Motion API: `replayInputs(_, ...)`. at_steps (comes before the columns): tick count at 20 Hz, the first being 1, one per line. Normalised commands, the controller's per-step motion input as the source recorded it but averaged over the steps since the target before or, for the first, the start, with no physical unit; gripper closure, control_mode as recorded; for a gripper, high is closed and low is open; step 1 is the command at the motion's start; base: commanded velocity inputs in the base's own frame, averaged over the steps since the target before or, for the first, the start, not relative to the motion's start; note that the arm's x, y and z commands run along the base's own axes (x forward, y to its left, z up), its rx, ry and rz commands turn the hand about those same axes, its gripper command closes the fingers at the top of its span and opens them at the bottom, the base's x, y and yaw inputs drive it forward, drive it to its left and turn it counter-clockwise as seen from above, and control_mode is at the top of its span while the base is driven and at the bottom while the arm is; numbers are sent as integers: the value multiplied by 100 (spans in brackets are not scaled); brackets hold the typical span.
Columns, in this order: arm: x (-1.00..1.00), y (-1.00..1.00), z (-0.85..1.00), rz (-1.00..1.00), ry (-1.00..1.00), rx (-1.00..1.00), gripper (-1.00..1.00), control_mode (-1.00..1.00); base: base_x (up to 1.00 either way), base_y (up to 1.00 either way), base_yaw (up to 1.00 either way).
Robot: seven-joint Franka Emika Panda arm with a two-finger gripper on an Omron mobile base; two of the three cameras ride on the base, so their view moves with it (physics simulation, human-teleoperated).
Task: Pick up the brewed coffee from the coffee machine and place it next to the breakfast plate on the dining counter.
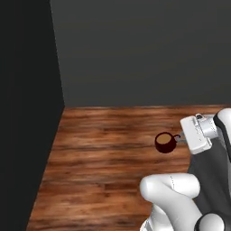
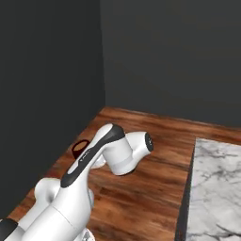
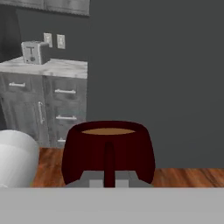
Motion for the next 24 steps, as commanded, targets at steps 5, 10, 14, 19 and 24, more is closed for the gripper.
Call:
replayInputs(5, 0, 0, 0, 0, 0, 0, 100, 100, 100, 16, -30)
replayInputs(10, 0, 0, 0, 0, 0, 0, 100, 100, 100, 20, -35)
replayInputs(14, 0, 0, 0, 0, 0, 0, 100, 100, 100, 26, -36)
replayInputs(19, 0, 0, 0, 0, 0, 0, 100, 100, 100, 38, -40)
replayInputs(24, 0, 0, 0, 0, 0, 0, 100, 100, 99, 56, -48)
